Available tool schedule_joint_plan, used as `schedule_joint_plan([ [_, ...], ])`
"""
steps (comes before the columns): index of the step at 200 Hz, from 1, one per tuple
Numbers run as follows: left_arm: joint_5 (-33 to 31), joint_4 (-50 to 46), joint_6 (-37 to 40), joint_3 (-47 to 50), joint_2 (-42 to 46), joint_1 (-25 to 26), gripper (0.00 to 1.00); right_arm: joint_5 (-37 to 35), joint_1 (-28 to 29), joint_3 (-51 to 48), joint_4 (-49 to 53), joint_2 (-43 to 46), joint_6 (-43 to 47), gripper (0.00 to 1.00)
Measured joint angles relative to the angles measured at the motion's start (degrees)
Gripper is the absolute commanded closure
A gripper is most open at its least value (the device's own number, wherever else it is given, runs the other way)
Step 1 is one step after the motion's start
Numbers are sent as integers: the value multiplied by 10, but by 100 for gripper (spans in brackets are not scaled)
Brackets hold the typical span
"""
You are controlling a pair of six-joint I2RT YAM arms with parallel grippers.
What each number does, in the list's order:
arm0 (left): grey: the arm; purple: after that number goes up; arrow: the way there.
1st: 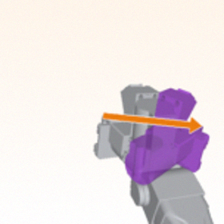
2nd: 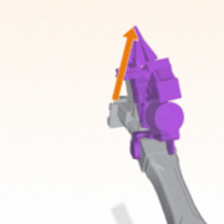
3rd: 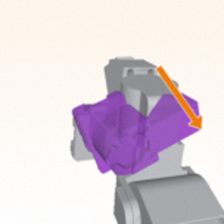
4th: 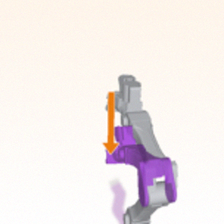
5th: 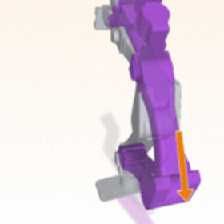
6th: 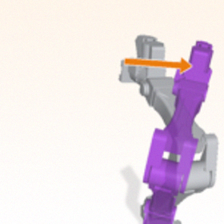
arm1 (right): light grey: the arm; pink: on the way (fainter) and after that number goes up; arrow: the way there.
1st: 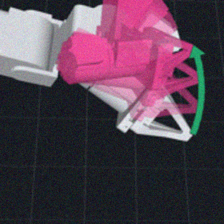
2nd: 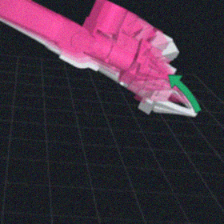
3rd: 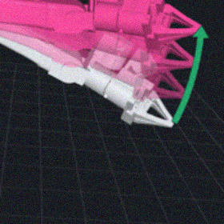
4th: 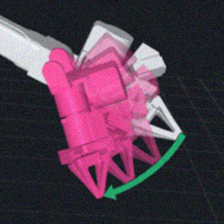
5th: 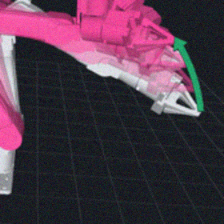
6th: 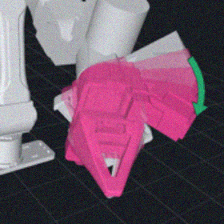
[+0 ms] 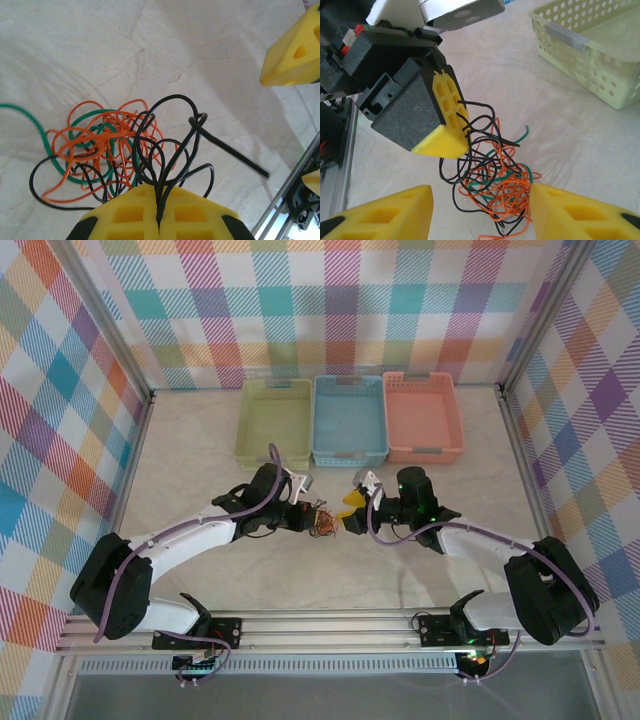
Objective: Untangle the cables
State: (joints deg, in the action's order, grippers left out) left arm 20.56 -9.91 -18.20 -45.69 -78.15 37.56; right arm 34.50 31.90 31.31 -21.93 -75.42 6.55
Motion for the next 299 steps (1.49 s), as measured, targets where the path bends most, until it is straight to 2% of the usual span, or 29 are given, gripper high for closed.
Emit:
schedule_joint_plan([
  [50, 21, 46, -2, 23, 17, 0, 100, -12, 12, -9, -34, -3, 7, 58],
  [80, 24, 63, -4, 41, 28, 0, 100, 6, 17, -10, -50, -7, 2, 56],
  [112, 22, 74, -5, 51, 29, -2, 100, 10, 47, -10, -47, -8, 8, 54],
  [175, 19, 88, -12, 55, 29, -2, 100, 4, 60, 13, -23, -56, 14, 58],
  [203, 19, 89, -15, 55, 29, -2, 100, -14, 60, 17, -19, -61, 14, 60],
  [216, 19, 90, -15, 55, 29, -2, 100, -25, 60, 18, -19, -63, 12, 56],
  [264, 19, 90, -15, 56, 29, -2, 100, -64, 60, 18, -20, -63, 3, 53],
  [299, 19, 90, -15, 56, 29, -2, 100, -69, 60, 23, -20, -71, 0, 58],
])
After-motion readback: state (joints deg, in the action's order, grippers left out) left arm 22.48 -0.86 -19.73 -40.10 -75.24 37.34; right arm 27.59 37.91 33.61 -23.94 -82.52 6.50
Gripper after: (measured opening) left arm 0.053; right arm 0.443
